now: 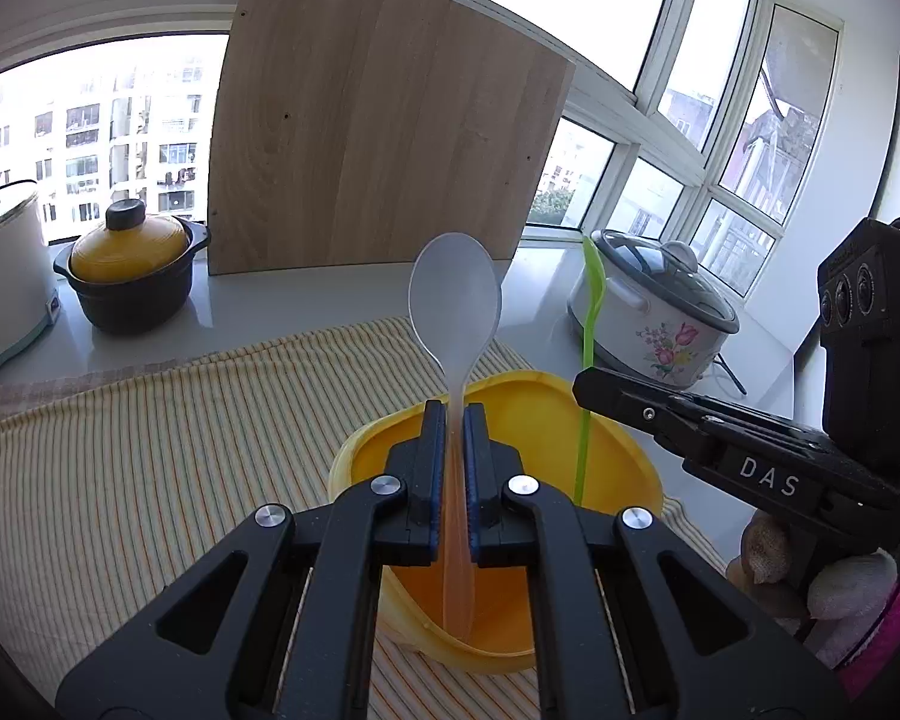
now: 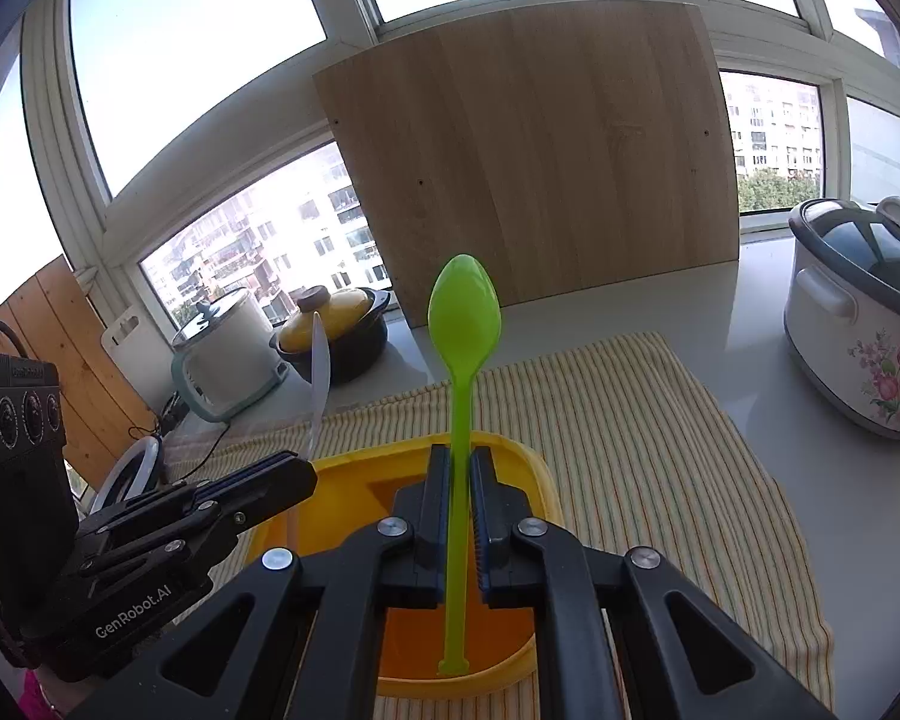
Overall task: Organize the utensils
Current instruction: 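Open both tools to drop the spoons into the yellow container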
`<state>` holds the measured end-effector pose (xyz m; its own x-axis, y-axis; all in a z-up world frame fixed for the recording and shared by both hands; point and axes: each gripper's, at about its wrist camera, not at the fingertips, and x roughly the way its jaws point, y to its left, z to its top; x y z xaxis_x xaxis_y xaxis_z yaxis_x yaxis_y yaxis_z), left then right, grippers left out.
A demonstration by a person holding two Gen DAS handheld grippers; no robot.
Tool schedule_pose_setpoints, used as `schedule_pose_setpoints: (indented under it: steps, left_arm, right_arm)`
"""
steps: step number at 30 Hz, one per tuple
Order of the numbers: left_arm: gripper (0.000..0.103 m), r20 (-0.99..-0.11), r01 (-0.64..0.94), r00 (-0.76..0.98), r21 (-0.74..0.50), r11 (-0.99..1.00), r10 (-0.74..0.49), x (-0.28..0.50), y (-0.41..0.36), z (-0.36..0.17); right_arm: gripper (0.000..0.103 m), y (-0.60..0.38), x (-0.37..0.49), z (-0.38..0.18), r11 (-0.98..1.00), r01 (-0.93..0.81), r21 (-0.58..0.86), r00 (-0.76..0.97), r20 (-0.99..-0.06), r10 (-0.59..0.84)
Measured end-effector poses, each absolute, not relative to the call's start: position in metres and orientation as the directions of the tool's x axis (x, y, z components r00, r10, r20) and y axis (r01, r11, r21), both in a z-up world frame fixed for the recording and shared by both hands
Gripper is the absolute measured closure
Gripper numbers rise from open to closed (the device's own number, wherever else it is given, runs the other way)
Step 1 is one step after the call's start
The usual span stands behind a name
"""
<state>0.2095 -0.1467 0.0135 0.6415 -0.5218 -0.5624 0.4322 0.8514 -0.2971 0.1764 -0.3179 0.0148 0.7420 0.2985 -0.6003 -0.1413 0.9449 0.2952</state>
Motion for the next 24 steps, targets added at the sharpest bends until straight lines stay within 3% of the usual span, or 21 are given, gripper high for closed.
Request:
schedule_pose_setpoints:
  steps: [3,7,24]
  left_arm:
    - [0.099,-0.577,0.442,0.626,-0.292,0.848,-0.525,0.209,-0.149,0.012]
    - [0.099,-0.579,0.458,0.619,-0.284,0.843,-0.531,0.203,-0.151,0.013]
    - [0.099,-0.580,0.430,0.629,-0.296,0.853,-0.518,0.186,-0.125,0.021]
  right_arm:
    - [0.096,-0.317,0.176,0.014,0.945,-0.145,0.294,0.738,-0.604,0.302]
    - [0.076,-0.317,0.172,0.015,0.945,-0.146,0.293,0.743,-0.598,0.300]
    - [0.075,-0.316,0.147,0.027,0.946,-0.159,0.284,0.745,-0.594,0.304]
